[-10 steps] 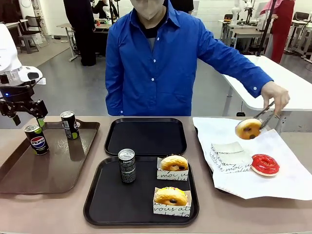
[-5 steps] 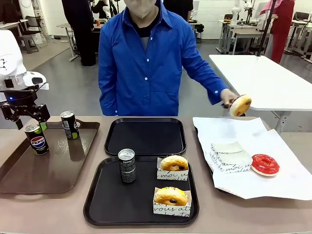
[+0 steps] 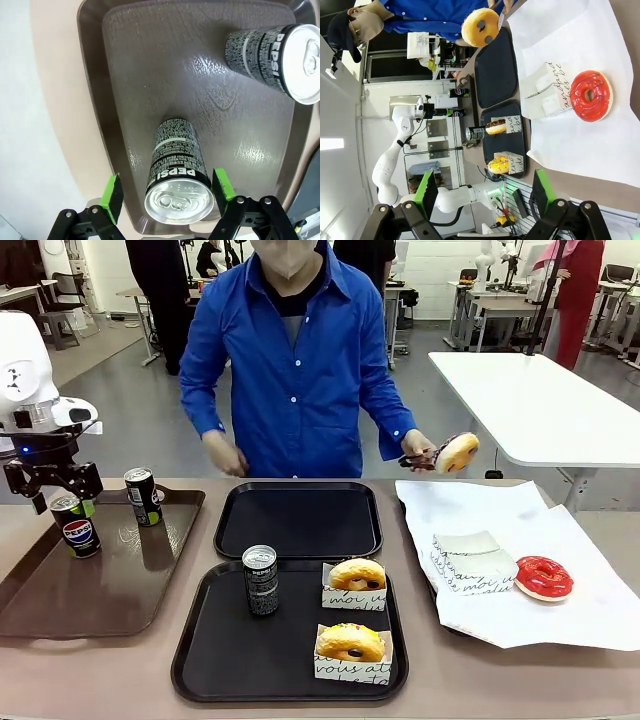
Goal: Set up donuts and drinks on trays.
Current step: Pick up one Pepsi coke from the Handle tray and place it on the Flat Tray without a Pepsi coke.
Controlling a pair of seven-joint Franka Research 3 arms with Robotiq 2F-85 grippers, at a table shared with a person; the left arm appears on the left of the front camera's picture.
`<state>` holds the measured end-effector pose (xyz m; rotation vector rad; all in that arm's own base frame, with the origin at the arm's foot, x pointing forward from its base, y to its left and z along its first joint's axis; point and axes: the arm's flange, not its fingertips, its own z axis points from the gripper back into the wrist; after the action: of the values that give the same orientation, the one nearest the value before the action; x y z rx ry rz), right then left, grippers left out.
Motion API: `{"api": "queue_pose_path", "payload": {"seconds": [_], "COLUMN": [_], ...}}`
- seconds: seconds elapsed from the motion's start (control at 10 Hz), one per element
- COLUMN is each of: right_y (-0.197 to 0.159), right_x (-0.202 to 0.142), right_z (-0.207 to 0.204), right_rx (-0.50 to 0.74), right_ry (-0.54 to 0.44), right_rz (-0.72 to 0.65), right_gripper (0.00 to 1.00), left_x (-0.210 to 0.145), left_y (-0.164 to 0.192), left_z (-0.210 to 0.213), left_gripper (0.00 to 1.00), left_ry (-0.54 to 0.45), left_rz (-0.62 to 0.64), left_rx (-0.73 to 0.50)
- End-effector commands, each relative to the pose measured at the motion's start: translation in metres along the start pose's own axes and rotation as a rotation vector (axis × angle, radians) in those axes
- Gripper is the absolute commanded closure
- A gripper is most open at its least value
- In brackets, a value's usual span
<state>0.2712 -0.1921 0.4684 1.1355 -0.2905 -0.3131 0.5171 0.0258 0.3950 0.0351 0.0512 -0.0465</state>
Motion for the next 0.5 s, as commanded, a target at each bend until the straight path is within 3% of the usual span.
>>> {"api": "queue_pose_path", "payload": {"seconds": [0.0, 0.1, 0.2, 0.3, 0.4], "right_y": [0.0009, 0.0009, 0.0009, 0.0009, 0.0009], "right_x": [0.0003, 0.0003, 0.0003, 0.0003, 0.0003], "right_z": [0.0, 0.0, 0.0, 0.0, 0.0], "right_rx": [0.015, 0.015, 0.015, 0.015, 0.015], "right_ry": [-0.005, -0.005, -0.005, -0.005, -0.005], "right_rz": [0.002, 0.002, 0.002, 0.002, 0.002], "right_gripper": [0.0, 0.0, 0.0, 0.0, 0.0], "left_x": [0.0034, 0.0039, 0.0024, 0.0013, 0.0004], "left_y": [0.0048, 0.0062, 0.0067, 0.0066, 0.0065], "left_z": [-0.001, 0.0018, 0.0034, 0.0039, 0.0032], "left_gripper": [0.08, 0.1, 0.58, 0.61, 1.0], "left_ry": [-0.007, -0.039, -0.062, -0.071, -0.063], "left_rz": [0.019, -0.012, -0.035, -0.049, -0.049], "left_rx": [0.021, -0.023, -0.054, -0.082, -0.082]}}
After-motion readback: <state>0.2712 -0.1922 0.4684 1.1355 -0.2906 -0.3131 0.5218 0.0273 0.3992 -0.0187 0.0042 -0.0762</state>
